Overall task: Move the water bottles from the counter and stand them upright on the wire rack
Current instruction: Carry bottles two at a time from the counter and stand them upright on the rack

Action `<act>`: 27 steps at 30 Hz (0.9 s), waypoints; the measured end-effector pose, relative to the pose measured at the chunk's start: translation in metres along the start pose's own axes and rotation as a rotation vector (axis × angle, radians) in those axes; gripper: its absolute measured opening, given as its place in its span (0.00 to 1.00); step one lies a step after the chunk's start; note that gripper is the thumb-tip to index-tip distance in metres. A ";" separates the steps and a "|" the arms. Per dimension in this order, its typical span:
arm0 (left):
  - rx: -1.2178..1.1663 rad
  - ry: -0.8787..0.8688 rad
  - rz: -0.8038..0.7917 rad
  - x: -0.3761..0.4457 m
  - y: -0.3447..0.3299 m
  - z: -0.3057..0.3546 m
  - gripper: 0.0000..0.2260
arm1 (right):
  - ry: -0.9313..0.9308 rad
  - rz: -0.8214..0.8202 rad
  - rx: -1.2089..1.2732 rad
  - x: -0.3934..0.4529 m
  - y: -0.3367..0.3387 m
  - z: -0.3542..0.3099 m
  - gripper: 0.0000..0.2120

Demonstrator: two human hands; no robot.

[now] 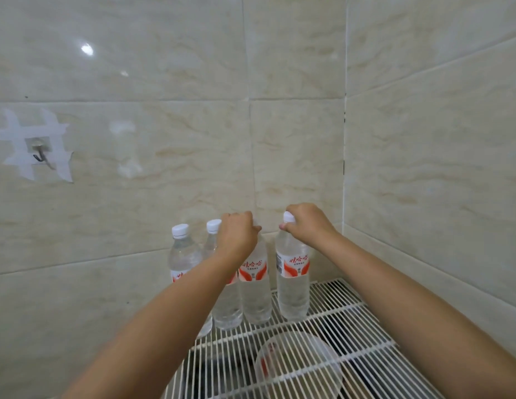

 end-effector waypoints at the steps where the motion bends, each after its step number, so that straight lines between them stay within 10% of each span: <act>1: -0.005 0.007 -0.004 0.002 0.000 0.000 0.13 | 0.004 -0.007 0.001 0.002 -0.002 -0.002 0.13; 27: 0.093 -0.075 0.117 -0.031 0.038 -0.020 0.16 | -0.072 0.000 0.013 -0.023 -0.015 -0.023 0.21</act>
Point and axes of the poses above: each hand's wrist, its own x-axis towards the middle knuckle, its own y-axis out of the back of the hand, z = x × y, the point moved 2 cm from there along x, towards the middle knuckle, and after that the axes turned 1 degree about y, right-handed, at the moved point
